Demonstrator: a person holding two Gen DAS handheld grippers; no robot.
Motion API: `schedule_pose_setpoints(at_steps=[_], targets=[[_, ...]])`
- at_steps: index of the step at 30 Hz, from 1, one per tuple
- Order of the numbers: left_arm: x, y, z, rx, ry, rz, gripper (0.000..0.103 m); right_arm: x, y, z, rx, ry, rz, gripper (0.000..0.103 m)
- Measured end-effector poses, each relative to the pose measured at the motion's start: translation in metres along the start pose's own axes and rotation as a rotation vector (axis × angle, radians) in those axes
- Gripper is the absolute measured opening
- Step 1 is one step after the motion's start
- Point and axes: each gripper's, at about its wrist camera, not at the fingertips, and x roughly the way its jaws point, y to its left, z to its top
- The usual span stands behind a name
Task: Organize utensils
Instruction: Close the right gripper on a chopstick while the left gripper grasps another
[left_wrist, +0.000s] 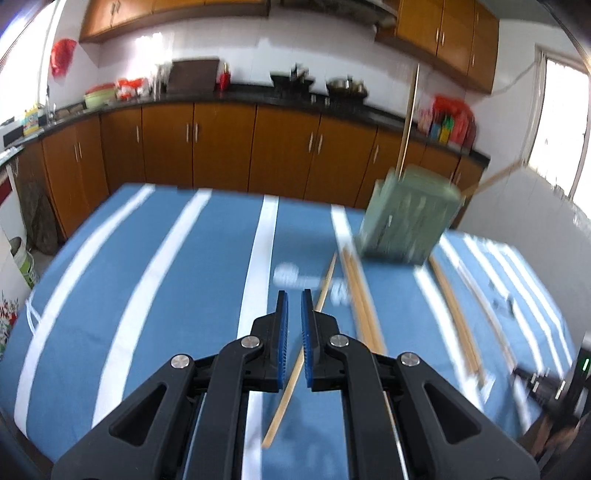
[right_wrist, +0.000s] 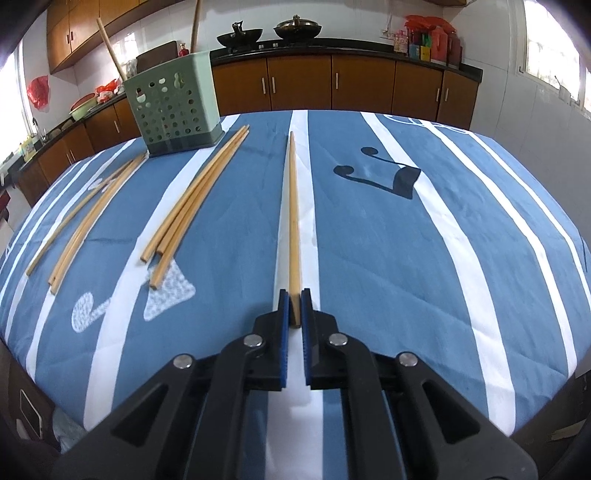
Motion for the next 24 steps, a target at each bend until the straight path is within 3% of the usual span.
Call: schedule_pose_setpoints(at_steps=[4, 12, 16, 24], targets=[[0.016, 0.006, -0.033, 0.048, 0.095, -0.018, 0.008, 0.006, 0.003, 0.005, -0.002, 0.002, 0.0, 0.007], [0.023, 0.009, -0.058, 0.079, 0.168, -0.055, 0.009, 0.01, 0.007, 0.008, -0.004, 0.01, 0.003, 0.008], [0.026, 0.009, -0.065, 0.093, 0.185, -0.059, 0.033, 0.009, 0.006, 0.007, 0.006, 0.014, 0.011, 0.009], [0.027, 0.005, -0.07, 0.146, 0.195, -0.04, 0.03, 0.007, 0.005, 0.004, 0.001, 0.016, 0.011, 0.009]])
